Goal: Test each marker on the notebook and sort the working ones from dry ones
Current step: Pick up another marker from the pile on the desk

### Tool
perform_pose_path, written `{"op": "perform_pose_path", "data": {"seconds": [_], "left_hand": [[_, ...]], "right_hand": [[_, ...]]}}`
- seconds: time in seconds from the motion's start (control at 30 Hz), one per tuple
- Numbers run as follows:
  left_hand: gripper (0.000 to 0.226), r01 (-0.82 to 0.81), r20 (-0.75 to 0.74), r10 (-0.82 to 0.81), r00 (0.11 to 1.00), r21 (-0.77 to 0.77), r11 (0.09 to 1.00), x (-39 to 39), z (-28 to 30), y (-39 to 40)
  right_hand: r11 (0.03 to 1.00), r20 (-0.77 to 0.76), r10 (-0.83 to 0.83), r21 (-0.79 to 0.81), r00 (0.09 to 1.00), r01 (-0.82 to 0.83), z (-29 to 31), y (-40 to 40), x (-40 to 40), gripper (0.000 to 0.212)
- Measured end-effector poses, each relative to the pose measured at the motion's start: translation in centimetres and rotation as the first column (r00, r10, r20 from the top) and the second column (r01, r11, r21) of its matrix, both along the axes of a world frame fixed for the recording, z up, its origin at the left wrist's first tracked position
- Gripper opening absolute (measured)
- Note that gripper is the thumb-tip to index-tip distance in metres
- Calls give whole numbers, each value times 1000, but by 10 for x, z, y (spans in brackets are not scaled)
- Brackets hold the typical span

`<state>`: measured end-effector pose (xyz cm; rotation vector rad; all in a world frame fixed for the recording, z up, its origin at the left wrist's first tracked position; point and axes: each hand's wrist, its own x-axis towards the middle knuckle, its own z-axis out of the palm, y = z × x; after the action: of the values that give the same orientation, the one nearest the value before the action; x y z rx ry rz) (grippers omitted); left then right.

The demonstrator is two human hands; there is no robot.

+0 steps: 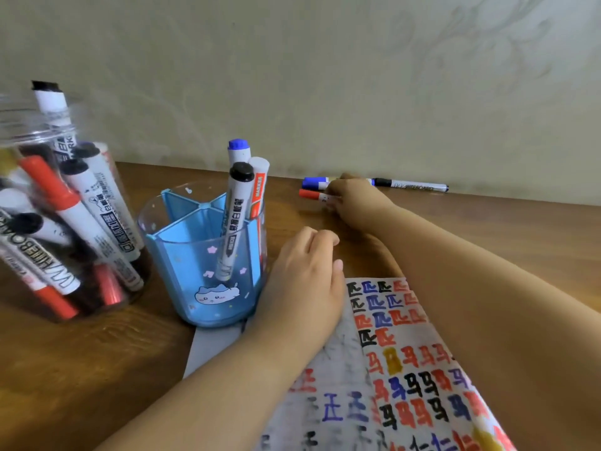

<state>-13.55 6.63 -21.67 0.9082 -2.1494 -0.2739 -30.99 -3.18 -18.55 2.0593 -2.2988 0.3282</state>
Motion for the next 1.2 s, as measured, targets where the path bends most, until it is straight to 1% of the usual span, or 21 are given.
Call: {"op": "perform_pose_path", "data": {"seconds": [0.07, 0.13, 0.23, 0.27, 0.33, 0.37, 0.43, 0.5, 0.57, 0.67, 0.7, 0.77, 0.83, 0.9, 0.97, 1.03, 1.1, 1.2], "left_hand": [[31, -22, 9, 22, 1000, -7, 1000, 1, -1, 0], [31, -32, 22, 33, 999, -35, 999, 3, 3, 2], [35, 6, -13, -8, 1000, -169, 986, 6, 11, 7], [38, 39, 7, -39, 999, -209, 977, 6, 16, 11], [43, 145, 143, -117, 983, -208, 967, 5, 30, 26], [43, 197, 228, -158, 961, -161, 967, 5, 35, 34], [34, 265, 351, -223, 909, -77, 961, 7, 40, 47], [20, 297, 402, -262, 878, -28, 954, 13, 46, 62], [8, 317, 405, -301, 863, 29, 948, 20, 45, 75], [3, 332, 400, -352, 846, 123, 935, 29, 38, 88], [5, 334, 394, -366, 843, 148, 931, 32, 35, 91], [15, 343, 356, -399, 845, 213, 915, 39, 29, 94], [21, 357, 321, -425, 846, 251, 900, 45, 25, 95], [22, 376, 286, -449, 847, 274, 885, 49, 24, 94], [21, 384, 257, -476, 841, 335, 860, 52, 23, 92], [21, 385, 253, -498, 829, 388, 838, 54, 20, 90], [23, 377, 260, -504, 824, 413, 829, 55, 17, 88], [23, 385, 239, -521, 819, 444, 809, 56, 17, 87]], "right_hand": [[999, 50, -8, -50, 999, 10, 13, 24, 0, 29], [998, 60, 25, -67, 998, -21, 26, 60, 0, 25], [995, 35, 97, -38, 995, -96, 40, 126, 5, 11], [994, 29, 108, -28, 994, -108, 44, 148, 9, 10], [992, 20, 123, -5, 992, -123, 48, 190, 19, 12], [991, 18, 131, -1, 991, -131, 49, 207, 24, 15], [990, 15, 138, -2, 990, -138, 50, 236, 33, 21], [990, -21, 141, -21, 990, -142, 48, 258, 42, 24], [985, -56, 159, -59, 986, -162, 39, 271, 53, 26], [983, -117, 159, -77, 980, -169, 21, 280, 70, 26], [984, -141, 155, -62, 978, -165, 14, 281, 74, 25], [987, -164, 146, -38, 976, -154, 3, 285, 81, 26], [979, -152, 178, -77, 972, -191, -7, 288, 86, 27], [964, -145, 204, -141, 968, -224, -10, 291, 91, 30], [962, -137, 205, -155, 969, -225, -10, 291, 92, 23], [958, -117, 223, -155, 968, -240, -13, 293, 92, 24], [954, -137, 230, -163, 964, -251, -14, 293, 92, 35], [953, -132, 237, -163, 963, -257, -18, 292, 92, 61]]}}
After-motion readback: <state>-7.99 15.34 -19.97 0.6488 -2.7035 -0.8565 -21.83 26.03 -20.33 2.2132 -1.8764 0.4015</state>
